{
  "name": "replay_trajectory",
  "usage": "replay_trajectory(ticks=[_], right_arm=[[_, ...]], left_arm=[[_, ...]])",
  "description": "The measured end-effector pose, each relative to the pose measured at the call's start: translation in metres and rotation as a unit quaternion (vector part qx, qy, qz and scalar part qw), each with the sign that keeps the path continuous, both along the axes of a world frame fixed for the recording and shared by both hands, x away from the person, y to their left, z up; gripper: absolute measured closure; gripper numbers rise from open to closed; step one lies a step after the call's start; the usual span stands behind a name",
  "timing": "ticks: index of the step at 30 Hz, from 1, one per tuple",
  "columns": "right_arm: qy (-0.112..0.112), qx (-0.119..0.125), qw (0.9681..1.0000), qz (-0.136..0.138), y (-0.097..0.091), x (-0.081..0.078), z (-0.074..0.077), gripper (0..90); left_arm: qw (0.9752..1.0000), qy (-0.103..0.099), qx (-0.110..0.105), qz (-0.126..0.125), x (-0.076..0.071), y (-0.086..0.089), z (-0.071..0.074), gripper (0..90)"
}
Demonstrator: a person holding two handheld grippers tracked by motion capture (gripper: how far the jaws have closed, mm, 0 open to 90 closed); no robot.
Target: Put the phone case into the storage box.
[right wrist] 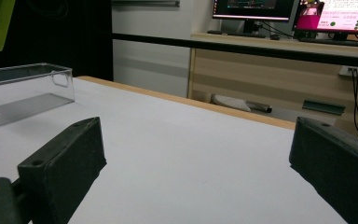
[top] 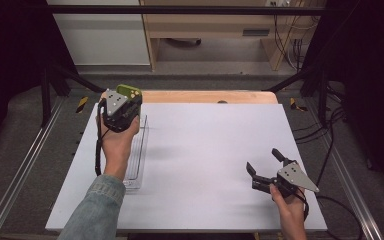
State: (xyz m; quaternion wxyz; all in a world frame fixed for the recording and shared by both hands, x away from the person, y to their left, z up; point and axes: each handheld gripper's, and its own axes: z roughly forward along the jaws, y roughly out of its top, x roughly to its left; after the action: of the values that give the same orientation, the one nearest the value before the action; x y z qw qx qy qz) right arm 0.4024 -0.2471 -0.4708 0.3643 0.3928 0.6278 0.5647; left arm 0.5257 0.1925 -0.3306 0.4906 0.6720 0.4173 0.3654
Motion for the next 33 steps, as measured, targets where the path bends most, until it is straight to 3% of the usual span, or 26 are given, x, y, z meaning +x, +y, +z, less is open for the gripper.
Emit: replay_trajectory(ticks=[14, 26, 33], right_arm=[[0.001, 0.004, 1.0, 0.001, -0.001, 0.0, 0.0, 3.6], [0.006, 0.001, 0.9999, 0.015, 0.005, 0.001, -0.003, 3.6], [0.005, 0.005, 1.0, 0.007, 0.001, 0.001, -0.002, 3.5]], left_arm=[[0.9998, 0.012, -0.017, 0.007, 0.014, 0.006, -0.004, 87.6], [0.9992, 0.023, -0.033, 0.005, 0.027, 0.013, -0.018, 87.6], [0.9988, 0.031, -0.037, 0.009, 0.046, 0.013, -0.031, 87.6]])
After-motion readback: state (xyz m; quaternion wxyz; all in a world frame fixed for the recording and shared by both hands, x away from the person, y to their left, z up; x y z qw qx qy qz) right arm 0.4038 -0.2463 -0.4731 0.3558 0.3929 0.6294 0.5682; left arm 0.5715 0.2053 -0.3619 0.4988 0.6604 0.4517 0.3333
